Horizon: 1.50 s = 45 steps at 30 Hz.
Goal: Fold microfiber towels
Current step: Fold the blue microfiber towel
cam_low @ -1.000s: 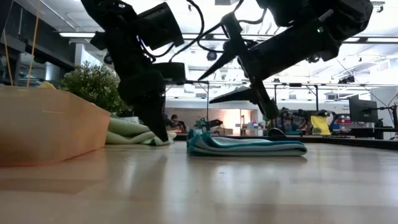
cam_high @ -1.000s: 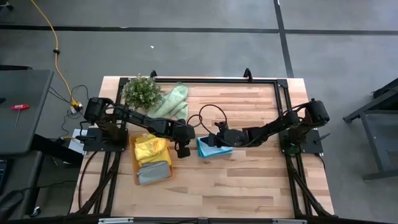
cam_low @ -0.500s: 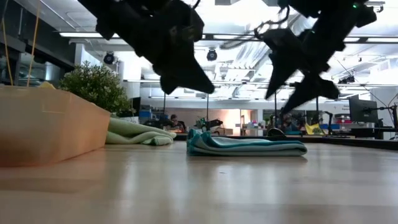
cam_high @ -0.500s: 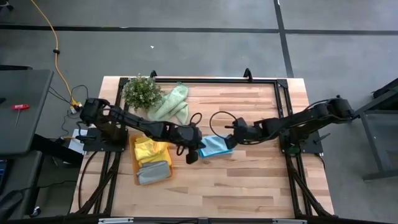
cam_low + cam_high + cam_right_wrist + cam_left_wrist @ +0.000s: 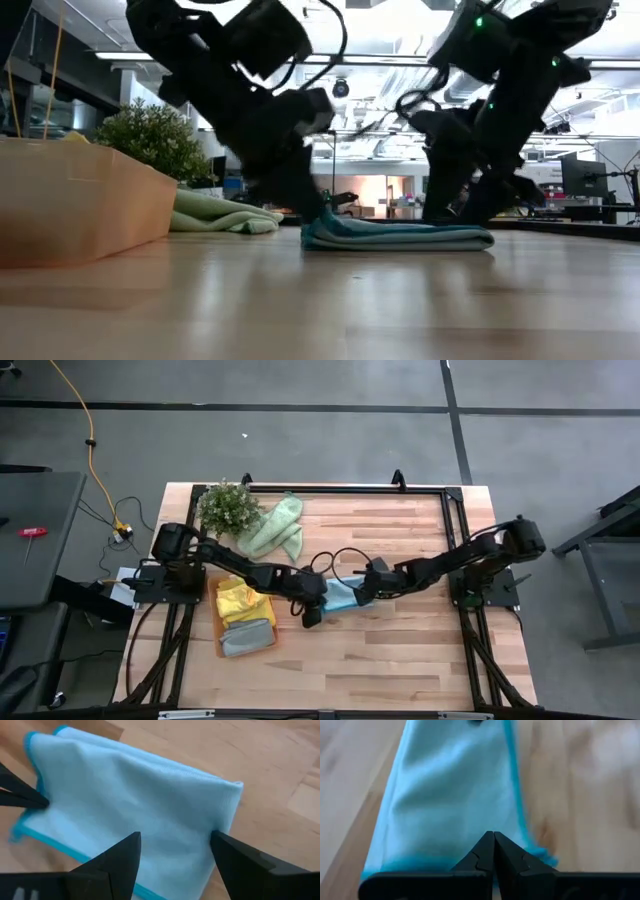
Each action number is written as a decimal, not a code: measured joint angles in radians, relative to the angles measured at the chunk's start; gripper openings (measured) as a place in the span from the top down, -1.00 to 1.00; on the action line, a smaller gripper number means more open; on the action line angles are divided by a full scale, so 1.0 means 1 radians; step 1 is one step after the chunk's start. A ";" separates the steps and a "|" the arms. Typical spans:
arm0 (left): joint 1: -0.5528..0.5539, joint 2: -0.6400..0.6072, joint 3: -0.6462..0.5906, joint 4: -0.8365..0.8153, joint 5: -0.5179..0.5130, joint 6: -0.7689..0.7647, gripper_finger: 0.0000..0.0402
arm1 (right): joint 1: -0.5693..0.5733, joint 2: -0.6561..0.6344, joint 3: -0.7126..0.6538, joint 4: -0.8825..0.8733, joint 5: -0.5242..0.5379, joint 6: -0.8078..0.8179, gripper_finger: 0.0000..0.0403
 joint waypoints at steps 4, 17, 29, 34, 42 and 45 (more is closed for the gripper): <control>0.001 -0.002 0.003 -0.113 -0.002 0.046 1.00 | 0.001 0.051 0.005 -0.010 0.019 0.049 -0.17; 0.003 -0.038 -0.001 -0.194 -0.003 0.119 1.00 | -0.003 -0.104 0.034 -0.176 0.099 -0.010 -0.17; 0.061 -0.197 0.000 -0.381 -0.020 0.211 1.00 | -0.019 -0.013 0.032 -0.058 -0.045 0.056 -0.17; 0.085 -0.173 -0.001 -0.439 0.004 0.211 1.00 | -0.019 0.081 0.035 0.036 -0.079 0.131 -0.17; 0.075 -0.092 -0.003 -0.435 0.007 0.203 1.00 | -0.012 0.099 0.036 0.045 -0.061 0.210 -0.12; 0.070 -0.064 -0.001 -0.415 0.008 0.197 1.00 | -0.011 0.101 0.034 0.035 -0.042 0.237 0.08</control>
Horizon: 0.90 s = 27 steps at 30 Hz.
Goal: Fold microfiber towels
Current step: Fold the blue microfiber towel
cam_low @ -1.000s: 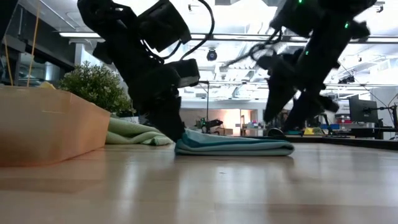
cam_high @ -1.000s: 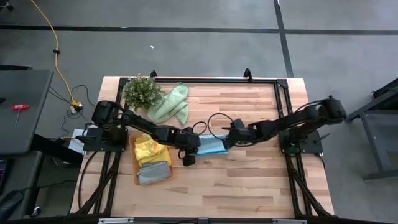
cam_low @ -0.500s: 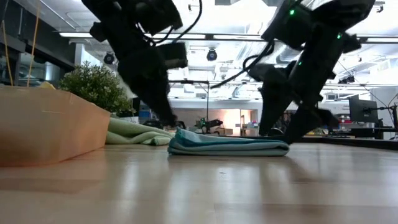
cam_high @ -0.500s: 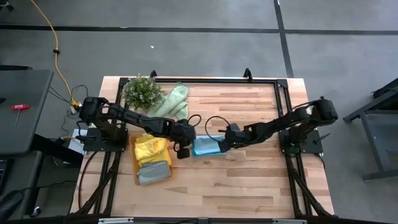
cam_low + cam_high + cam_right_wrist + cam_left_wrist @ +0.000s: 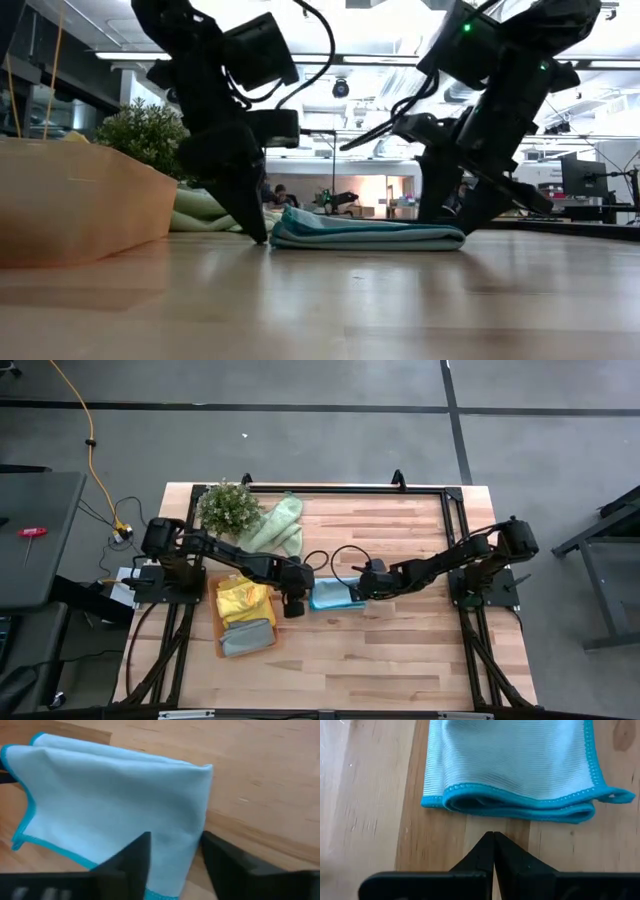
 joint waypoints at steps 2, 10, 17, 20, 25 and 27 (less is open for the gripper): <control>0.000 0.006 0.000 0.007 -0.005 -0.012 1.00 | 0.000 0.001 -0.001 -0.008 0.012 0.015 0.30; 0.000 0.024 -0.002 0.092 -0.035 -0.048 1.00 | 0.000 -0.007 0.000 -0.043 0.036 -0.021 0.92; -0.007 0.026 -0.002 0.133 -0.043 -0.116 1.00 | 0.000 -0.146 -0.003 -0.358 0.066 -0.083 0.98; -0.012 0.027 -0.002 0.152 -0.040 -0.119 1.00 | 0.000 -0.225 -0.003 -0.509 0.082 -0.111 0.99; -0.027 0.035 -0.005 0.261 -0.005 -0.119 1.00 | 0.001 -0.342 -0.003 -0.578 0.085 -0.115 0.99; -0.034 0.034 -0.005 0.312 0.001 -0.119 1.00 | 0.001 -0.372 -0.003 -0.551 0.084 -0.113 1.00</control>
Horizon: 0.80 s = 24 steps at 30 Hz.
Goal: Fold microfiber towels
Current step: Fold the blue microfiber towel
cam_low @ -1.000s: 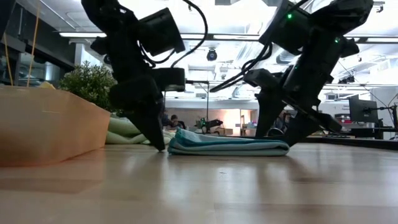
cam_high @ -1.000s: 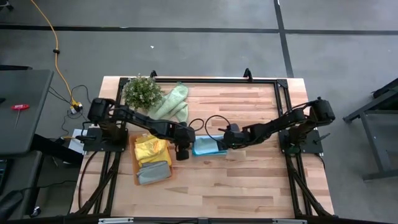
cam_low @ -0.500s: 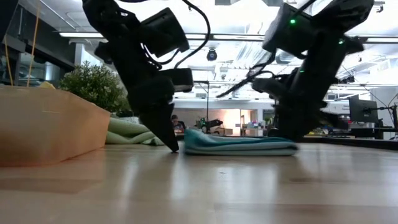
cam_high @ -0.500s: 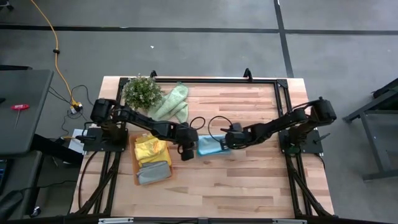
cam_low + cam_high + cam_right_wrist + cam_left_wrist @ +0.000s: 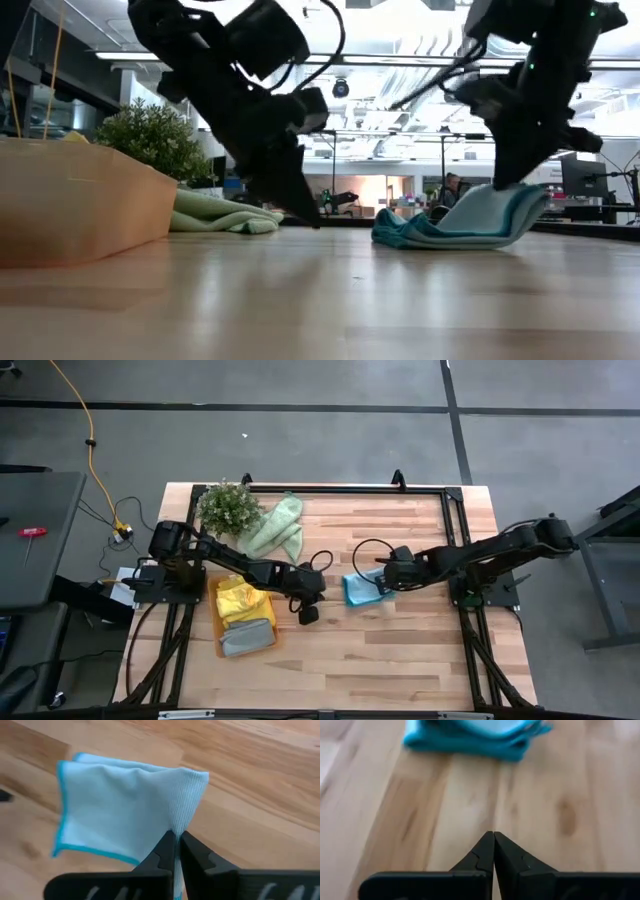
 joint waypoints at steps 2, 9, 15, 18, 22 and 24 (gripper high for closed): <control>-0.006 0.000 0.000 0.036 0.001 0.000 1.00 | 0.000 -0.021 0.000 0.022 -0.009 0.002 1.00; -0.004 0.012 0.002 0.102 -0.009 -0.008 1.00 | 0.000 -0.014 0.000 0.176 -0.050 -0.002 1.00; -0.004 0.060 0.004 0.103 -0.009 -0.042 1.00 | 0.001 0.031 0.001 0.330 -0.046 0.002 1.00; -0.004 0.080 0.004 0.104 -0.003 -0.079 1.00 | 0.001 0.084 0.001 0.399 -0.054 0.003 1.00; -0.004 0.092 0.005 0.113 -0.002 -0.084 1.00 | 0.000 0.167 0.002 0.516 -0.086 0.003 1.00; -0.004 0.092 0.005 0.115 -0.005 -0.070 1.00 | 0.001 0.200 0.002 0.584 -0.094 0.003 1.00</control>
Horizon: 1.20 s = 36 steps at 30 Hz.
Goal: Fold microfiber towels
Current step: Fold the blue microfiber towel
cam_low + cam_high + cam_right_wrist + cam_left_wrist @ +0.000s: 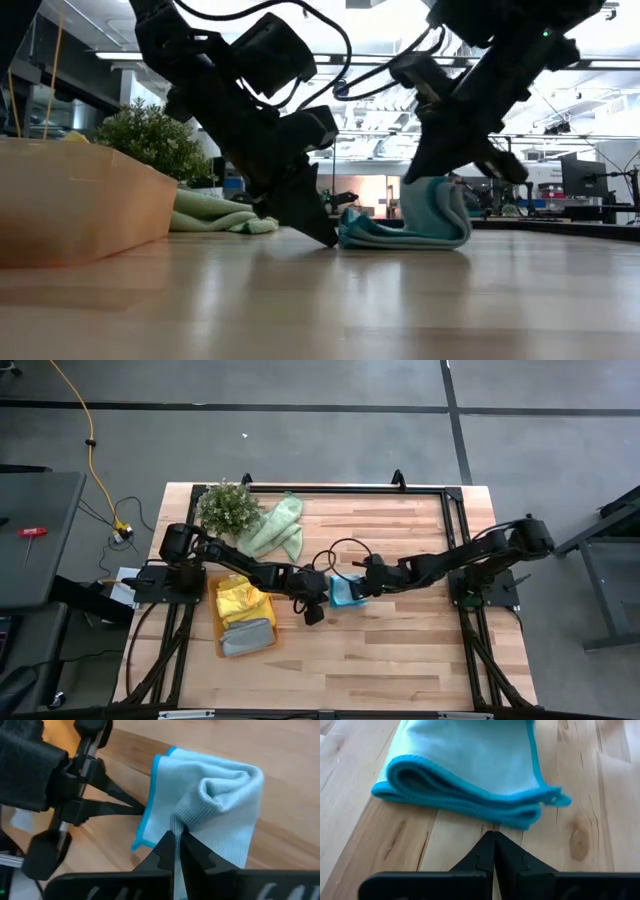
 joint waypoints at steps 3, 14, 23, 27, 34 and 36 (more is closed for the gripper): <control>0.000 0.001 0.000 0.010 -0.004 0.017 1.00 | 0.000 0.037 0.000 0.086 -0.005 0.022 1.00; 0.000 0.003 -0.001 0.018 -0.007 0.018 1.00 | -0.001 0.161 0.000 0.335 0.001 0.087 1.00; 0.000 0.004 -0.002 0.025 -0.006 0.018 1.00 | -0.003 0.204 0.005 0.381 0.020 0.120 0.93; 0.000 0.004 -0.002 0.026 -0.007 0.018 1.00 | -0.004 0.204 0.005 0.424 0.030 0.124 0.68; 0.000 0.004 -0.002 0.026 -0.015 0.028 1.00 | -0.029 0.196 0.005 0.432 0.067 0.097 0.02; 0.000 0.003 -0.002 0.023 -0.007 0.047 1.00 | -0.043 0.173 0.005 0.410 0.063 0.046 -0.10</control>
